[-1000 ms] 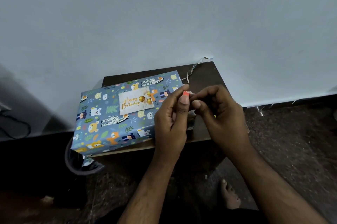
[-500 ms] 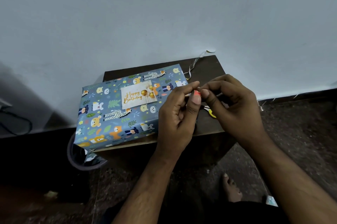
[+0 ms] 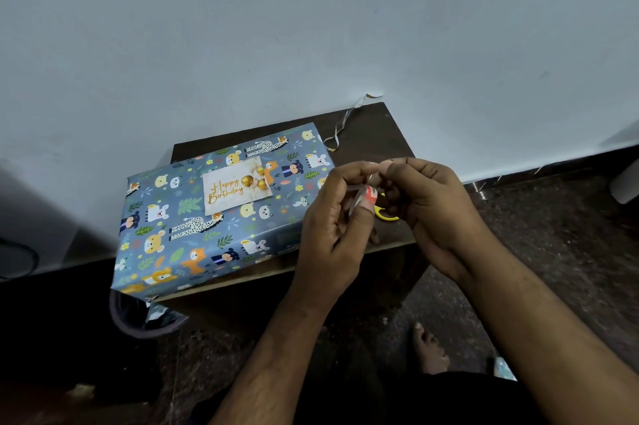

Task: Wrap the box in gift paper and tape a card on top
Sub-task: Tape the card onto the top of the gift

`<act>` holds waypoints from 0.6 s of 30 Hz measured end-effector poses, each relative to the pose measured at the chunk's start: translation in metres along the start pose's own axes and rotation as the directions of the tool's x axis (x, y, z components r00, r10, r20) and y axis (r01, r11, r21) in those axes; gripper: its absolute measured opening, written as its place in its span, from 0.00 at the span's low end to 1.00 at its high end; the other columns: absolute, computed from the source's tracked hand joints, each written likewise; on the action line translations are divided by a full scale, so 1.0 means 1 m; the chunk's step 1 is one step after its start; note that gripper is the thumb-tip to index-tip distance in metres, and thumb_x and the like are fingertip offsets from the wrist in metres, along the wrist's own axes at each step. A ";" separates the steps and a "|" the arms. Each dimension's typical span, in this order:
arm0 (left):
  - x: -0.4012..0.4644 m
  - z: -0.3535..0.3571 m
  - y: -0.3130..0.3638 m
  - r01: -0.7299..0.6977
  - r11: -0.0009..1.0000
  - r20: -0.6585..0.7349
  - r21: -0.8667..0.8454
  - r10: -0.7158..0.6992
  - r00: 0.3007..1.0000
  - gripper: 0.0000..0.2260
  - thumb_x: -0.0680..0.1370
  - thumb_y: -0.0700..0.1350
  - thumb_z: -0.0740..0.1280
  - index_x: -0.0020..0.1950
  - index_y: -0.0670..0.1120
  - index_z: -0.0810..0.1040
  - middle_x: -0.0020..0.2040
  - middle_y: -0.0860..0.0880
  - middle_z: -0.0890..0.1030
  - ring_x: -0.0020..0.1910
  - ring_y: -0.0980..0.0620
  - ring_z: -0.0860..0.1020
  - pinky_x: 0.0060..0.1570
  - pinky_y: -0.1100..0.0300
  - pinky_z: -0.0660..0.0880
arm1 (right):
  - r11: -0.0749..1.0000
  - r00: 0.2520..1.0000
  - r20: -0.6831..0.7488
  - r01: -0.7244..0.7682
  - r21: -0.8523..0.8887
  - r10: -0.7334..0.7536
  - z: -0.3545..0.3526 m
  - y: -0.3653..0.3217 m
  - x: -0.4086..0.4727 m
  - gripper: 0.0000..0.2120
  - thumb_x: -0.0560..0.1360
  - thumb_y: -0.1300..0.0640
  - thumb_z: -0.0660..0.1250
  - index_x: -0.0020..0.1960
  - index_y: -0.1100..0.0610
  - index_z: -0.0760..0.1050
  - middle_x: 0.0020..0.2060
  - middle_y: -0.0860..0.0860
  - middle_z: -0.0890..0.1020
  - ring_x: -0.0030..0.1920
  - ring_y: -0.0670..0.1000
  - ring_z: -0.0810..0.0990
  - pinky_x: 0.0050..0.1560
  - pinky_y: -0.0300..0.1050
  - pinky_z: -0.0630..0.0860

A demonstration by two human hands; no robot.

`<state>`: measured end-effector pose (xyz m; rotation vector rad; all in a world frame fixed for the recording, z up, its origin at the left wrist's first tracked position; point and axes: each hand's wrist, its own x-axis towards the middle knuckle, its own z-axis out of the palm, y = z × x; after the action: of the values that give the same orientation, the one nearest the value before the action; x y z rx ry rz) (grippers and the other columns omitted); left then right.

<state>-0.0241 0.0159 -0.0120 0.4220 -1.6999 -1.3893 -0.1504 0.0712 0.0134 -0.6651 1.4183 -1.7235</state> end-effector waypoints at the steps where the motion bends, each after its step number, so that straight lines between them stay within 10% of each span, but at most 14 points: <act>1: -0.001 0.001 -0.001 0.016 1.000 0.001 -0.022 -0.016 1.000 0.11 0.83 0.36 0.60 0.64 0.44 0.76 0.56 0.48 0.81 0.46 0.53 0.80 0.37 0.56 0.78 | 1.000 1.000 0.007 -0.008 -0.011 0.008 -0.002 0.000 0.000 0.12 0.78 0.62 0.66 0.38 0.56 0.83 0.38 0.56 0.79 0.33 0.46 0.71 0.38 0.46 0.67; 10: 0.000 0.002 -0.007 0.113 0.977 -0.087 -0.180 -0.130 0.988 0.14 0.81 0.37 0.59 0.64 0.35 0.77 0.58 0.43 0.83 0.48 0.42 0.82 0.41 0.50 0.79 | 0.962 0.987 0.116 -0.139 0.235 0.114 -0.017 -0.001 0.011 0.20 0.80 0.41 0.60 0.51 0.57 0.80 0.40 0.52 0.80 0.38 0.48 0.77 0.43 0.43 0.78; 12: -0.001 0.003 -0.007 0.104 0.984 -0.092 -0.143 -0.118 0.989 0.14 0.82 0.39 0.60 0.64 0.36 0.78 0.58 0.45 0.84 0.49 0.40 0.83 0.42 0.49 0.79 | 0.980 0.999 -0.025 0.015 -0.200 -0.020 -0.021 0.007 0.015 0.15 0.82 0.44 0.64 0.48 0.56 0.81 0.39 0.51 0.81 0.38 0.50 0.79 0.42 0.46 0.76; 14: -0.001 0.006 -0.007 0.105 0.986 -0.080 -0.132 -0.116 0.990 0.14 0.82 0.40 0.62 0.64 0.36 0.77 0.59 0.46 0.84 0.52 0.42 0.84 0.43 0.52 0.79 | 0.649 0.975 0.007 0.152 -0.746 -0.220 -0.028 0.020 0.020 0.07 0.79 0.52 0.68 0.47 0.55 0.81 0.38 0.48 0.80 0.41 0.51 0.80 0.41 0.45 0.72; 18: -0.003 0.008 -0.008 0.102 0.985 -0.055 -0.139 -0.111 0.992 0.15 0.82 0.42 0.63 0.65 0.36 0.77 0.61 0.45 0.83 0.54 0.42 0.84 0.45 0.55 0.80 | 0.263 0.983 0.161 0.180 -0.948 -0.091 -0.030 0.036 0.026 0.06 0.77 0.58 0.68 0.54 0.55 0.81 0.44 0.48 0.72 0.49 0.55 0.78 0.43 0.47 0.71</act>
<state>-0.0308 0.0205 -0.0205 0.4799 -1.5403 -1.5439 -0.1802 0.0641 -0.0309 -1.5165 2.3845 -0.6654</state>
